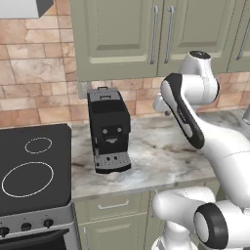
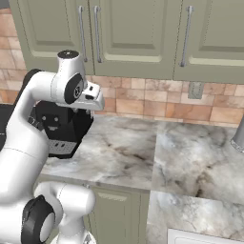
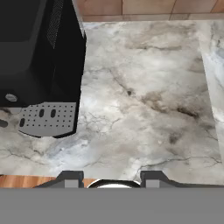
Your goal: Open the cabinet. Pick the dish brush and place it next to the sink. Then close the cabinet.
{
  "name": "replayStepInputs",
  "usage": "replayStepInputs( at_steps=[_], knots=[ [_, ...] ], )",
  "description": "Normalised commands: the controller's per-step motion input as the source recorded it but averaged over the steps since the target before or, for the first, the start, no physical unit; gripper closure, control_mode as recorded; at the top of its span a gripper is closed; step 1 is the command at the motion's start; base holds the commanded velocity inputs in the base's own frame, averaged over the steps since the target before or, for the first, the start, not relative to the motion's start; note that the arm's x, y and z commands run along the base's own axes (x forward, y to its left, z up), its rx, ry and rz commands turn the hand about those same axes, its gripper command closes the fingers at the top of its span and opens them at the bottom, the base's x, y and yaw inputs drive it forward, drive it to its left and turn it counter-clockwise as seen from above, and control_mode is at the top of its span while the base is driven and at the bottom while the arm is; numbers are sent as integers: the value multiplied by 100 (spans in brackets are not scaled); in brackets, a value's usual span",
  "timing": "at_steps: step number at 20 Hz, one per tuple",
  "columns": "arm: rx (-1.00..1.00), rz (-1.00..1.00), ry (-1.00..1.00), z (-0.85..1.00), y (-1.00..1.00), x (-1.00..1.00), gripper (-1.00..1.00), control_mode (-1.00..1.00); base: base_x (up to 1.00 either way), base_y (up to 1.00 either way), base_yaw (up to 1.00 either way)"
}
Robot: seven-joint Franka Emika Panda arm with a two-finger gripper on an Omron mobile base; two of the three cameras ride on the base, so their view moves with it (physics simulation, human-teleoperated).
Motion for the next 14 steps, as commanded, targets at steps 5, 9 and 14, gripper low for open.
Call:
replayStepInputs(
  at_steps=[5, 9, 14],
  knots=[
    [0, 0, -4, 0, 0, -9, -100, -100, 0, 0, 0],
    [0, 0, -25, 1, 0, -24, -100, -100, 0, 0, 0],
    [0, 0, -18, 14, 0, -5, -100, -100, 0, 0, 0]
  ],
)
